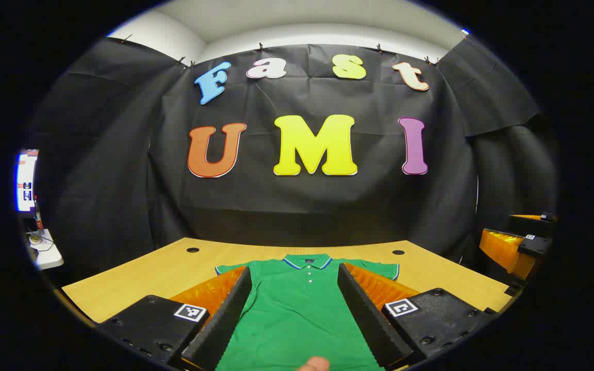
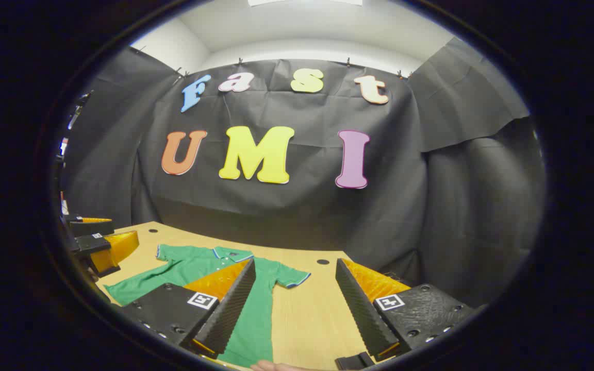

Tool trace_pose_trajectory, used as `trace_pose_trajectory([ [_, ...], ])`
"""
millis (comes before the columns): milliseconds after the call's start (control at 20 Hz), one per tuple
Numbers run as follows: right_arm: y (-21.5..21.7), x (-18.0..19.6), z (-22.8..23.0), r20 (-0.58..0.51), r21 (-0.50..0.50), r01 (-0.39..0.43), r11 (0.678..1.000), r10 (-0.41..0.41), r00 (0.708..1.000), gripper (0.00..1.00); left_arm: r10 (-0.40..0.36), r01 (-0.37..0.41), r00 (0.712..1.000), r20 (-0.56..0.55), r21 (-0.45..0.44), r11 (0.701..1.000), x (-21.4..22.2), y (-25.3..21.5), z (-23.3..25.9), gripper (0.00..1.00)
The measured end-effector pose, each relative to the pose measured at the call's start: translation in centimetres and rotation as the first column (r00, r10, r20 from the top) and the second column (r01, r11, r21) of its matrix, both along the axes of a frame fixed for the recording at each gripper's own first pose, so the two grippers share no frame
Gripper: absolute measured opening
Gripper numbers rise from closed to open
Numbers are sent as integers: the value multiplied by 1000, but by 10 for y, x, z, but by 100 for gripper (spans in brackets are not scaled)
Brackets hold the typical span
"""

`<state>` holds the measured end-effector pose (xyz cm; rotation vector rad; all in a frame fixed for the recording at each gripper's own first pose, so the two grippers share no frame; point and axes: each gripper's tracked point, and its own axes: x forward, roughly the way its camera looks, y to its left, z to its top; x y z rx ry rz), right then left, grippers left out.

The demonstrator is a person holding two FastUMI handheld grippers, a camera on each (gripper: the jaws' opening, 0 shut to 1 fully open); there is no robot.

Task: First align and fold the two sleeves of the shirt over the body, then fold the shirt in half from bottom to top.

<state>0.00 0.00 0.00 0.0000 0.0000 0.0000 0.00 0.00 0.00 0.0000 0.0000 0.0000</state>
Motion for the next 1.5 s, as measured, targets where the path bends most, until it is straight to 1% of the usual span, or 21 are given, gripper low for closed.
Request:
trace_pose_trajectory([
  [50,-3,1,-2,-5,-3,2,1000,-2,1000,95,-4,4,1000,-7,-1,1000,2,-2,-3,100],
  [250,-10,-2,-6,-9,13,16,1000,-16,1000,96,1,-1,1000,-17,16,1000,3,-4,-8,100],
  [400,-9,-3,-11,-14,1,14,1000,-13,1000,95,-12,12,1000,3,28,1000,2,-10,-3,100],
  [450,-9,-2,-12,-13,-1,14,1000,-14,1000,97,-18,18,1000,4,33,999,1,-12,-6,100],
  [600,-6,1,-17,-26,-1,9,1000,-9,1000,95,-27,28,1000,-11,47,999,4,-16,-12,100],
  [850,-9,6,-25,-40,12,21,1000,-20,999,95,-12,13,1000,-20,62,998,5,-14,-15,100],
  [900,-9,7,-27,-46,13,22,1000,-22,999,97,-11,12,1000,-19,59,998,6,-14,-16,100],
  [1000,-9,11,-33,-62,19,25,1000,-23,998,95,-13,15,1000,-27,50,999,7,-14,-19,100],
  [1300,-13,16,-51,-95,31,24,999,-21,995,95,-19,20,999,-28,49,999,8,-16,-20,100],
  [1500,-7,31,-51,-109,31,8,999,-5,994,95,-30,30,999,-16,30,999,9,-18,-19,100],
])
